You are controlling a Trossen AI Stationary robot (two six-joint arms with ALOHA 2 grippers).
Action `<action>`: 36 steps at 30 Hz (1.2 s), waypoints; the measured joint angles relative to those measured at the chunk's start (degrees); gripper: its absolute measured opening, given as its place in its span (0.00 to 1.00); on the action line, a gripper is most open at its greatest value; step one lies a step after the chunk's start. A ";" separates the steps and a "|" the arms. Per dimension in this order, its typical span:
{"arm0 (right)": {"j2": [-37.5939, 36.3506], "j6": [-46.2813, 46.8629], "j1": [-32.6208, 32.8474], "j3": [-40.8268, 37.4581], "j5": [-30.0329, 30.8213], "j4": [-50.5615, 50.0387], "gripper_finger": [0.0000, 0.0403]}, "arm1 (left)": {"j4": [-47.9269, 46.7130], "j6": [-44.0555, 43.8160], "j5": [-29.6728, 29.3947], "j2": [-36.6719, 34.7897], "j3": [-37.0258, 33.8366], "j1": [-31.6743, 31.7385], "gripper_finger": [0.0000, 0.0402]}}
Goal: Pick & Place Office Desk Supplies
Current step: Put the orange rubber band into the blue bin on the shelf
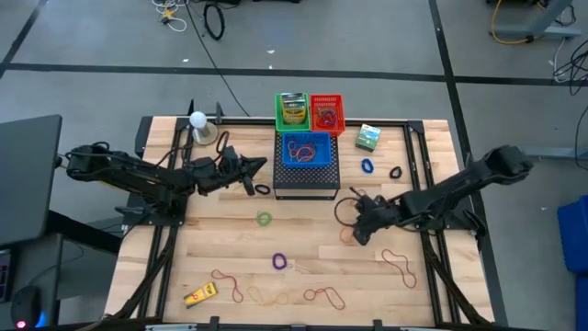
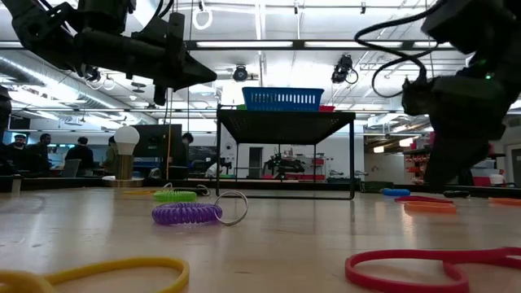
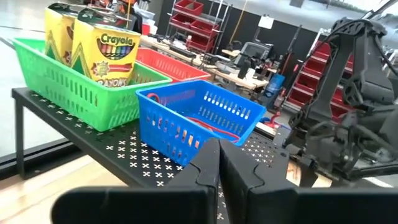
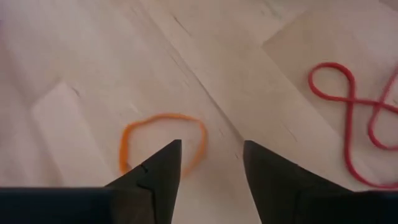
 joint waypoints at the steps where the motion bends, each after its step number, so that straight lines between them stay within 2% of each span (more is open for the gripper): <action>1: 1.73 -0.80 0.24 0.53 0.08 -0.12 0.44 | -0.08 0.00 0.38 0.00 0.00 0.00 0.03; 8: 10.60 -1.75 0.92 3.64 1.28 -1.11 0.36 | -0.79 -0.44 2.71 0.04 0.02 -0.04 0.03; 21: 10.78 -2.83 0.67 5.08 -1.14 -1.02 0.02 | -1.51 -0.42 3.10 0.04 0.02 -0.04 0.03; 25: 9.25 -7.09 0.93 9.18 -4.33 -5.28 0.01 | -1.55 -0.42 3.10 0.04 0.02 -0.02 0.03; 31: 6.52 -10.80 0.88 15.89 -3.39 -13.74 0.01 | -1.22 -0.42 3.09 0.04 0.02 -0.03 0.03; 36: 5.53 -10.73 0.78 16.50 -3.58 -14.22 0.02 | -1.22 -0.42 3.09 0.04 0.02 -0.03 0.03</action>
